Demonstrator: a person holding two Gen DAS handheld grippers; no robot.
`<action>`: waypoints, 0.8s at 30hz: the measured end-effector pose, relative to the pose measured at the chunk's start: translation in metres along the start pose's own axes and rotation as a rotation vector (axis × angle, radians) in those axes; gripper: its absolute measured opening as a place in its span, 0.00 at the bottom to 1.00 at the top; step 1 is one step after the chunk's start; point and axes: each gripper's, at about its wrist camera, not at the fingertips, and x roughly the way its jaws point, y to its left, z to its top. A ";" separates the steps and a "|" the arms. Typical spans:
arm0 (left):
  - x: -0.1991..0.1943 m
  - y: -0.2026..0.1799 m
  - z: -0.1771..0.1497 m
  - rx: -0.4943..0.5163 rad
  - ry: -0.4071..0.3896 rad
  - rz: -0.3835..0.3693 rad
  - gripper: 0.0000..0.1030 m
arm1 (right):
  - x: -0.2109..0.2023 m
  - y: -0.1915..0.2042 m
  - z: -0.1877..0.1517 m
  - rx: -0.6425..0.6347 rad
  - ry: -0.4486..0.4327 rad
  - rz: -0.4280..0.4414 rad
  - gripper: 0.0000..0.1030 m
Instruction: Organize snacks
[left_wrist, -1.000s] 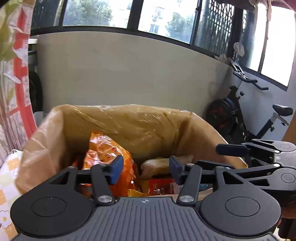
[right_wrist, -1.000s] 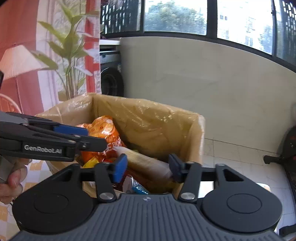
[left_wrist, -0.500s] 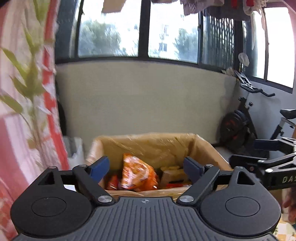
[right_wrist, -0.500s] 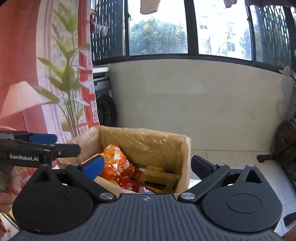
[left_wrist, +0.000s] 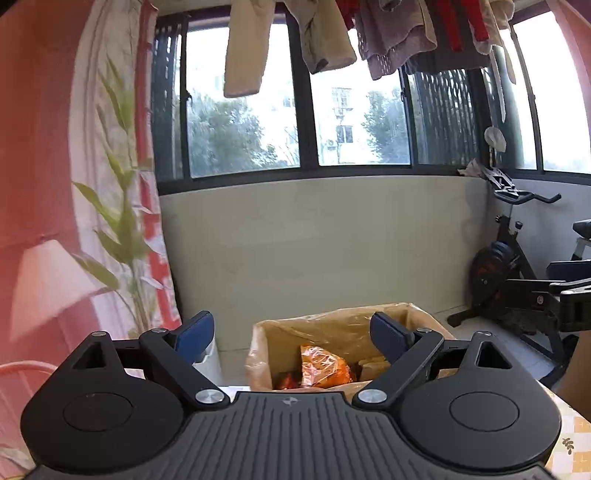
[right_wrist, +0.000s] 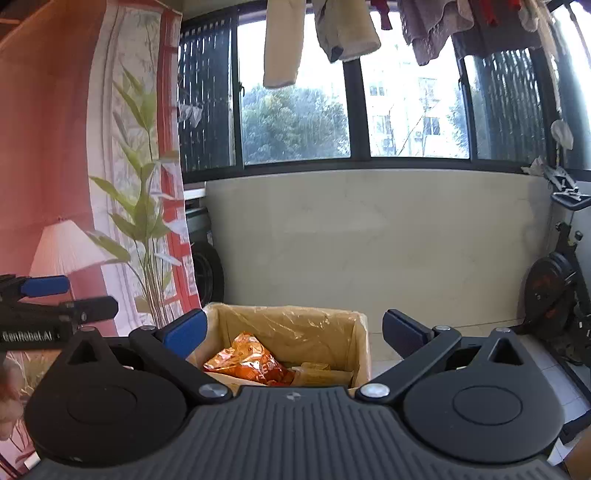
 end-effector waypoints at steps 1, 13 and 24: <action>-0.007 0.000 0.001 -0.009 -0.006 0.003 0.90 | -0.004 0.003 0.000 0.001 -0.001 -0.002 1.00; -0.033 0.010 -0.001 -0.111 0.012 0.013 0.90 | -0.037 0.023 -0.008 0.008 -0.019 -0.011 1.00; -0.042 0.009 -0.006 -0.108 0.005 0.022 0.90 | -0.041 0.021 -0.013 0.016 -0.008 -0.033 1.00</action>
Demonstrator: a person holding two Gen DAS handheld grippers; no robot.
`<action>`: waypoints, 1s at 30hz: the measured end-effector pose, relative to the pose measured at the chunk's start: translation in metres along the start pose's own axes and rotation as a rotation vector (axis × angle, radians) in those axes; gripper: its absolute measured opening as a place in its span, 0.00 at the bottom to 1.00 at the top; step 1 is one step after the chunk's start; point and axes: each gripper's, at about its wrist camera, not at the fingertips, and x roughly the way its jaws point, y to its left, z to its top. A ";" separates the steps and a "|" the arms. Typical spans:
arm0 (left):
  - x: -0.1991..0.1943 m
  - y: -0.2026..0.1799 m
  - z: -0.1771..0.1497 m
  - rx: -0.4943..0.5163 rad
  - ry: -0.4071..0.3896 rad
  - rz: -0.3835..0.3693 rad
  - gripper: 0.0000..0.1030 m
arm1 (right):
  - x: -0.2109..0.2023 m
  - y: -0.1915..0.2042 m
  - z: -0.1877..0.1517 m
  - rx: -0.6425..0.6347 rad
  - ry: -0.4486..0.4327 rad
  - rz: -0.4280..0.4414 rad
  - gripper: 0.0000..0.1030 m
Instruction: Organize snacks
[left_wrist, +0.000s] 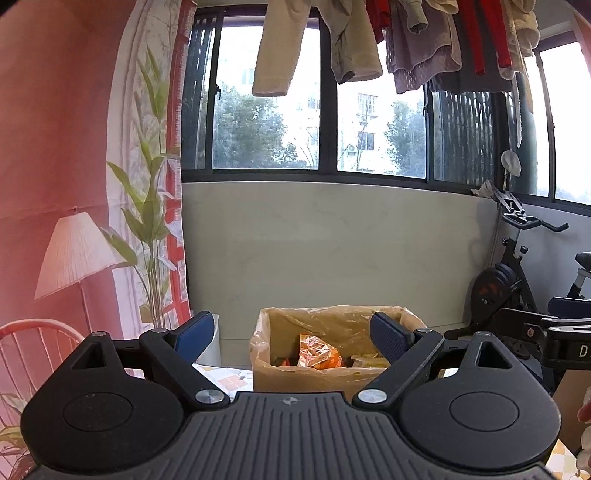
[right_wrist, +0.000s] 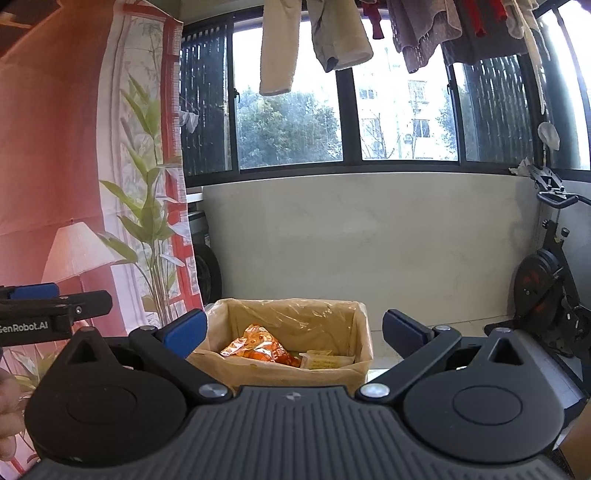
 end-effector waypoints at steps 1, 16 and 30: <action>0.000 0.000 0.000 -0.002 0.000 0.000 0.90 | -0.001 0.000 0.000 0.003 -0.002 -0.002 1.00; 0.000 0.003 -0.003 -0.011 0.000 0.002 0.90 | 0.000 -0.001 -0.002 0.014 0.011 0.002 1.00; -0.001 0.002 -0.004 -0.019 0.005 0.001 0.90 | 0.000 -0.003 -0.004 0.016 0.017 0.004 1.00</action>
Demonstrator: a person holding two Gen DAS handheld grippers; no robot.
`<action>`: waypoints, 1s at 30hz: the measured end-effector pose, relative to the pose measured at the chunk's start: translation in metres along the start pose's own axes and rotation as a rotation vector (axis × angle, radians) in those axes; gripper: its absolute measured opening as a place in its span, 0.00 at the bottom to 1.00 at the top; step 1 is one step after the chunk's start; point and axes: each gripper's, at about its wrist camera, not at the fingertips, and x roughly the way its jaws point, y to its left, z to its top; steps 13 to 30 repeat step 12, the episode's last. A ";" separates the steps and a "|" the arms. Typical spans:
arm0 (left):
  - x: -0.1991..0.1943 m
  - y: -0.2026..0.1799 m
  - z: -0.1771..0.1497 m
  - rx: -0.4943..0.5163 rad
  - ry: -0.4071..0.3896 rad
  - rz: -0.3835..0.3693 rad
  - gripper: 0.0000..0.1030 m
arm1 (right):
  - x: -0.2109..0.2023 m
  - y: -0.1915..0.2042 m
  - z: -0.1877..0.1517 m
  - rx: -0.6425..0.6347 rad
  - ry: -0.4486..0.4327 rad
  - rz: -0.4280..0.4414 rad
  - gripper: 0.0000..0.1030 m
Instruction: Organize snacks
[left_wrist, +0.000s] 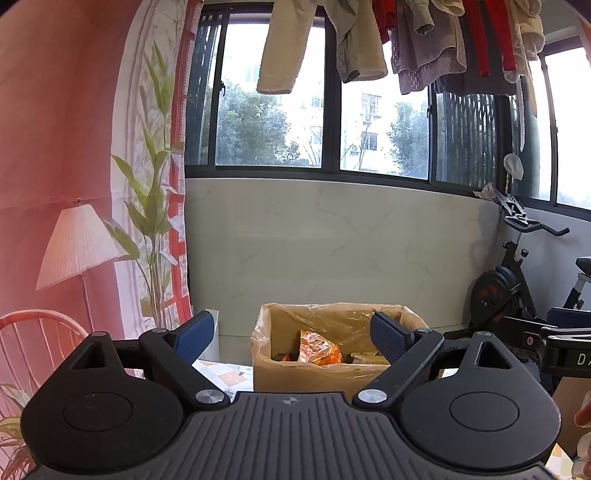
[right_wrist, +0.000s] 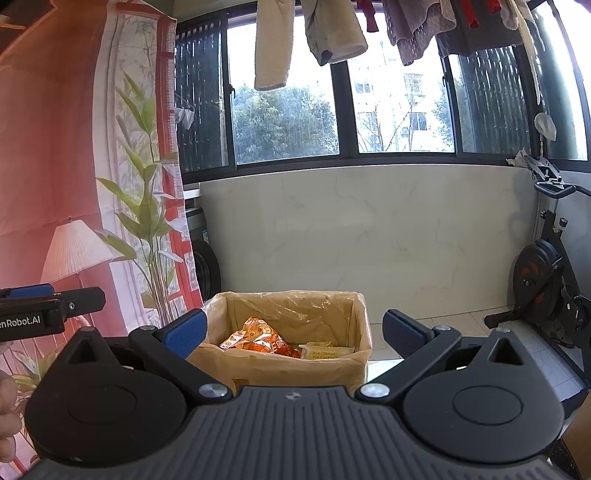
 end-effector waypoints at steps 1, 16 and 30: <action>0.000 0.000 0.000 0.000 0.000 0.000 0.90 | 0.000 0.000 0.000 0.000 0.000 -0.001 1.00; 0.000 0.001 -0.001 -0.003 0.002 -0.004 0.90 | 0.001 0.000 -0.004 -0.005 0.002 0.004 1.00; 0.000 0.001 -0.001 -0.003 0.002 -0.004 0.90 | 0.001 0.000 -0.004 -0.005 0.002 0.004 1.00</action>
